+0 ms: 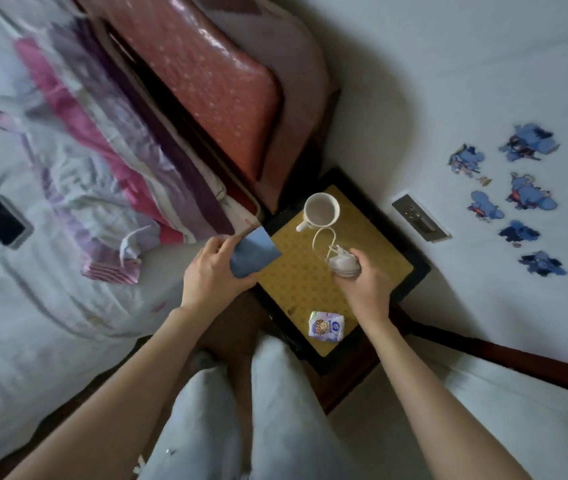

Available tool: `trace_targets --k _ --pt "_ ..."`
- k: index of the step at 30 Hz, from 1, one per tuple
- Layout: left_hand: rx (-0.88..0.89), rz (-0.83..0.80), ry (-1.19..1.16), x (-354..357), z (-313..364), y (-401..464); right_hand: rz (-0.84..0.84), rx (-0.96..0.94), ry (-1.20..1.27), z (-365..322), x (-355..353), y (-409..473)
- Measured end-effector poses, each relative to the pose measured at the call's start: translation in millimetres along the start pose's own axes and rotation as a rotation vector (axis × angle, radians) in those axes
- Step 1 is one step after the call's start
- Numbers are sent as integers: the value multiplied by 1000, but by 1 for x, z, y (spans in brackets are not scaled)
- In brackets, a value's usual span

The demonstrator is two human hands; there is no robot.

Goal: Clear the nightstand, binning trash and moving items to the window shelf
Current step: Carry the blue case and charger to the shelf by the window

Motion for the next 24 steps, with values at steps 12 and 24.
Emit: trace_targets --k 12,24 --pt "-459 278 -77 -94 -121 -183 -295 -436 -135 -172 98 -103" --pt "-891 513 -137 -130 -247 -462 -455 -745 -243 -266 235 -316"
Point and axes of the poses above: each hand's wrist, its own y-axis towards the middle knuckle, its own x-axis out of the palm, z = x × y, the point moved 2 cm from there along y, towards the middle knuckle, and after that the axes turned 5 degrees about x, right-handed, at the moved point
